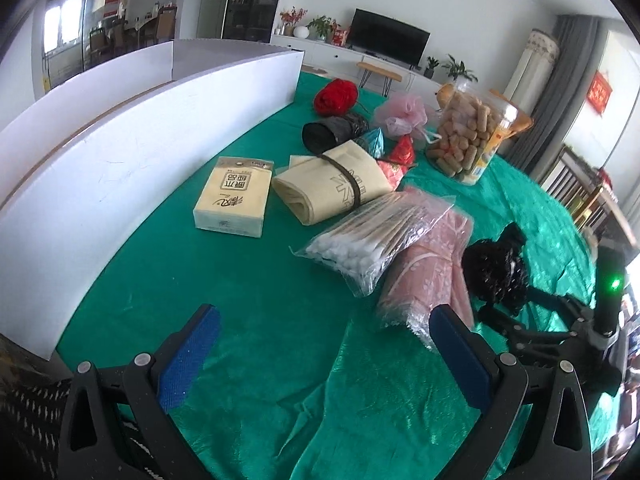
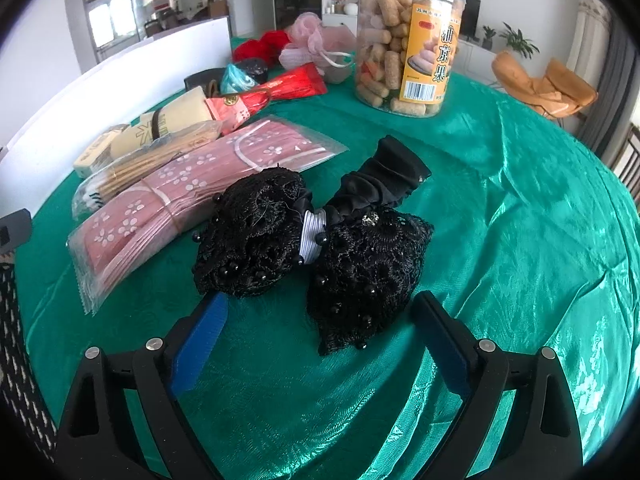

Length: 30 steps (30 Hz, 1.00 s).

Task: Organize soft objects

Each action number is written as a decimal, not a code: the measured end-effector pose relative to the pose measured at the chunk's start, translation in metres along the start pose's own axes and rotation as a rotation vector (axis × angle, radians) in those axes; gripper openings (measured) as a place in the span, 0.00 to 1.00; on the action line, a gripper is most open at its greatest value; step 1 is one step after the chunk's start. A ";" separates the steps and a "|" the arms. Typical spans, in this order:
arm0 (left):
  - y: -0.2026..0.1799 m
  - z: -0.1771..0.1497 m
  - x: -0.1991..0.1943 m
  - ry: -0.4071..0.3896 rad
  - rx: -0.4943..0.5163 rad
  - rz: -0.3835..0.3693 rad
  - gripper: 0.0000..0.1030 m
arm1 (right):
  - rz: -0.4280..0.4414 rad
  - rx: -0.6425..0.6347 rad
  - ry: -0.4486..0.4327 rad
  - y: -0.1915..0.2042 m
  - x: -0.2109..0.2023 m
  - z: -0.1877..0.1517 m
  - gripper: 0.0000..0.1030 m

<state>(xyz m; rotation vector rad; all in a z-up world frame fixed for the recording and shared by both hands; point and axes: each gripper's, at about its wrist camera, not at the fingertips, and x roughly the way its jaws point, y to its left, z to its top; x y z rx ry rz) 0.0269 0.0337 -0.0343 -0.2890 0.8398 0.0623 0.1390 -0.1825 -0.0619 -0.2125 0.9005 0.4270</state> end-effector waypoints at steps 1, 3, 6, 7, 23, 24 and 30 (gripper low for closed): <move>-0.001 -0.001 -0.001 -0.001 0.007 0.010 1.00 | 0.000 0.000 0.000 0.000 0.000 0.000 0.93; -0.001 -0.002 -0.004 -0.013 0.016 0.032 1.00 | 0.000 0.000 0.000 0.000 0.000 0.000 0.93; 0.003 -0.003 -0.009 -0.030 0.007 0.054 1.00 | 0.000 0.000 0.000 0.000 0.000 0.000 0.93; 0.005 -0.003 -0.010 -0.033 -0.001 0.051 1.00 | 0.000 0.000 0.000 0.000 0.000 0.000 0.93; 0.005 -0.002 -0.007 -0.013 -0.008 0.035 1.00 | 0.000 0.000 0.000 0.000 0.000 0.000 0.93; 0.006 -0.002 -0.006 -0.010 -0.011 0.032 1.00 | 0.000 0.000 0.000 0.000 0.000 0.000 0.93; 0.005 -0.002 -0.007 -0.015 -0.006 0.029 1.00 | 0.000 0.000 0.000 0.000 0.000 0.000 0.93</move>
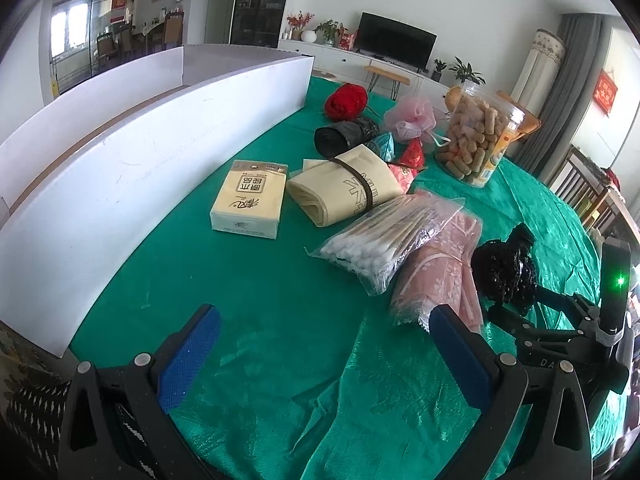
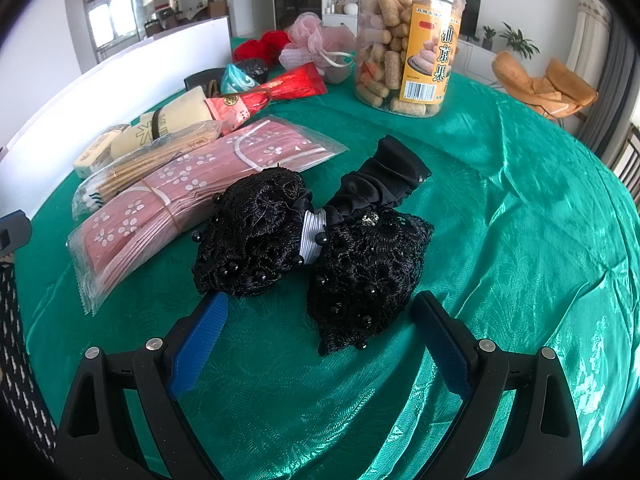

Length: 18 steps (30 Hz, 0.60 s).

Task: Organize soft objects

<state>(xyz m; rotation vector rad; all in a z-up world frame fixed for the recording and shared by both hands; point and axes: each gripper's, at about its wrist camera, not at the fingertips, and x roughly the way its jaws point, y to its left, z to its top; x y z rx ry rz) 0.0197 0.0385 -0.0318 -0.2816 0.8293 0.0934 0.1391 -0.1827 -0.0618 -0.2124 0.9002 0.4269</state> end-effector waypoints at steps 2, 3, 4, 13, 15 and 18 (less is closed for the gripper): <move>0.000 0.000 0.000 0.001 -0.001 -0.003 1.00 | 0.000 0.000 0.000 0.000 0.000 0.000 0.93; 0.001 0.000 0.000 0.001 -0.002 -0.004 1.00 | 0.000 0.000 0.000 0.000 0.000 0.000 0.93; 0.001 0.000 0.000 0.001 -0.004 -0.006 1.00 | 0.000 0.000 0.000 0.000 0.000 0.000 0.93; 0.002 0.000 -0.001 0.001 -0.010 -0.012 1.00 | 0.000 0.000 0.000 0.000 0.000 0.000 0.93; 0.002 0.000 0.000 0.000 -0.011 -0.012 1.00 | 0.000 0.000 0.000 0.000 0.000 0.000 0.93; 0.002 0.000 0.000 0.001 -0.012 -0.012 1.00 | 0.000 0.000 0.000 0.000 0.000 0.000 0.93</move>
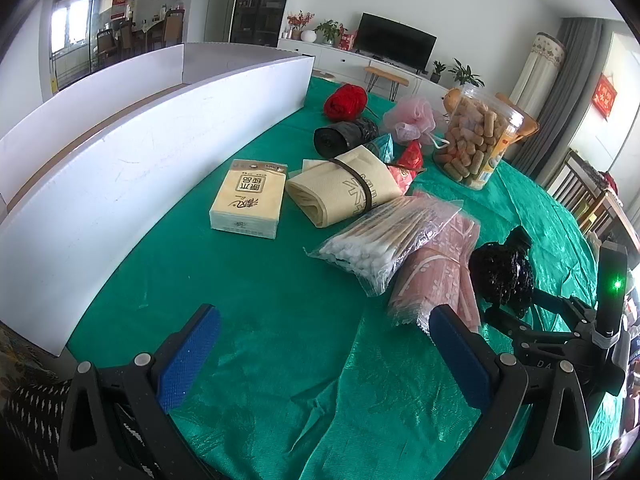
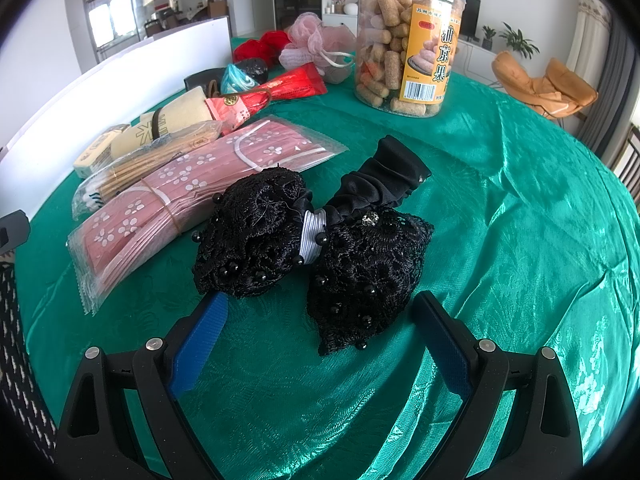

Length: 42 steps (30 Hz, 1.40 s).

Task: Organize soft objects

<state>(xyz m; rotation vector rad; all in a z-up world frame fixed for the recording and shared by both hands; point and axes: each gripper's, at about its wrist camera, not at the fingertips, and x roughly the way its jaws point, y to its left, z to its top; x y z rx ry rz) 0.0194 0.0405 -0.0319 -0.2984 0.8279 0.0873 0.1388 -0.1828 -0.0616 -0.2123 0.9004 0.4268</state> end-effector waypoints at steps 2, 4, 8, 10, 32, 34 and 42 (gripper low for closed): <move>-0.001 0.000 0.000 0.002 0.002 0.002 1.00 | 0.000 0.000 0.000 0.000 0.000 0.000 0.93; -0.001 0.000 -0.001 0.000 0.004 0.004 1.00 | 0.000 0.000 0.000 0.000 0.000 0.000 0.93; -0.001 0.000 0.000 0.001 0.002 0.004 1.00 | 0.000 0.000 0.000 0.000 0.000 0.000 0.93; -0.001 0.000 0.000 0.005 0.001 0.003 1.00 | 0.000 0.000 0.000 0.000 0.000 0.000 0.93; 0.002 0.000 0.001 0.005 -0.008 -0.010 1.00 | 0.000 0.000 0.000 0.000 0.000 0.000 0.93; 0.002 0.000 0.001 0.006 -0.009 -0.010 1.00 | 0.000 0.000 0.000 0.000 0.000 0.000 0.93; 0.002 0.000 0.001 0.007 -0.008 -0.008 1.00 | 0.000 0.000 0.000 0.000 0.000 0.000 0.93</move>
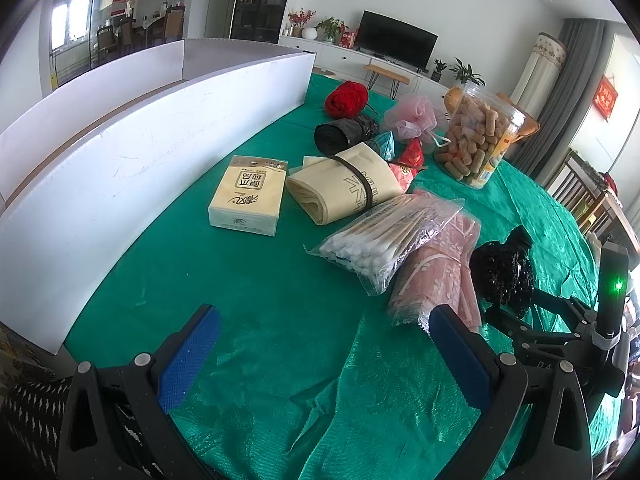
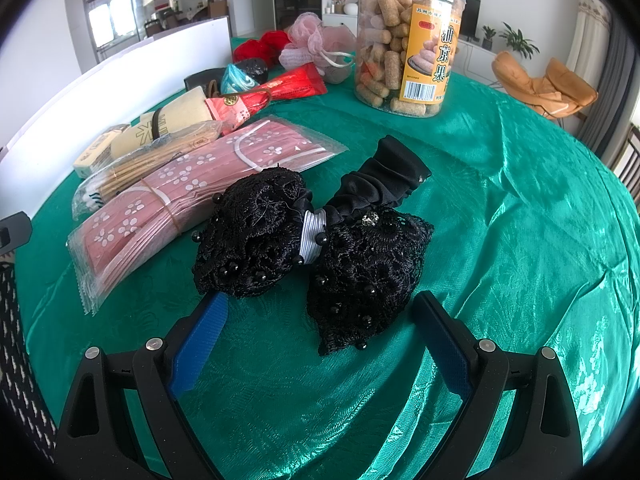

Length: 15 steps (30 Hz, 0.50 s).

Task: Organize soft objects

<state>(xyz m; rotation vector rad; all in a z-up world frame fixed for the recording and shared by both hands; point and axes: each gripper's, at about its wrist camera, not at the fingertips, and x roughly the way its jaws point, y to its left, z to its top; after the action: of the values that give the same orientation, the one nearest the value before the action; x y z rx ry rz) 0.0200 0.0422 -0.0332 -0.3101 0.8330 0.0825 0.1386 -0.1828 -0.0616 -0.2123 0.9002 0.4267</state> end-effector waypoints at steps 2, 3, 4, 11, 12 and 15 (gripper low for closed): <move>0.000 0.000 0.000 0.000 -0.001 0.000 1.00 | 0.000 0.000 0.000 0.000 0.000 0.000 0.93; 0.000 0.000 0.000 0.001 -0.001 0.000 1.00 | 0.000 0.000 0.000 0.000 0.000 0.000 0.93; 0.000 0.000 0.001 0.002 -0.002 0.000 1.00 | 0.000 0.000 0.000 0.000 0.000 0.000 0.93; 0.005 0.001 -0.001 -0.004 -0.024 -0.004 1.00 | 0.000 0.000 0.000 0.000 0.000 0.000 0.93; 0.009 0.001 -0.002 -0.004 -0.040 -0.015 1.00 | 0.000 0.000 0.000 0.000 0.000 0.000 0.93; 0.029 0.003 -0.005 0.004 -0.134 -0.066 1.00 | 0.000 0.000 0.000 0.000 0.000 0.000 0.93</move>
<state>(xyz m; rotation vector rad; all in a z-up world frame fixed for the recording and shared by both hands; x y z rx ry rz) 0.0132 0.0714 -0.0347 -0.4640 0.8221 0.0767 0.1388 -0.1828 -0.0616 -0.2124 0.9003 0.4266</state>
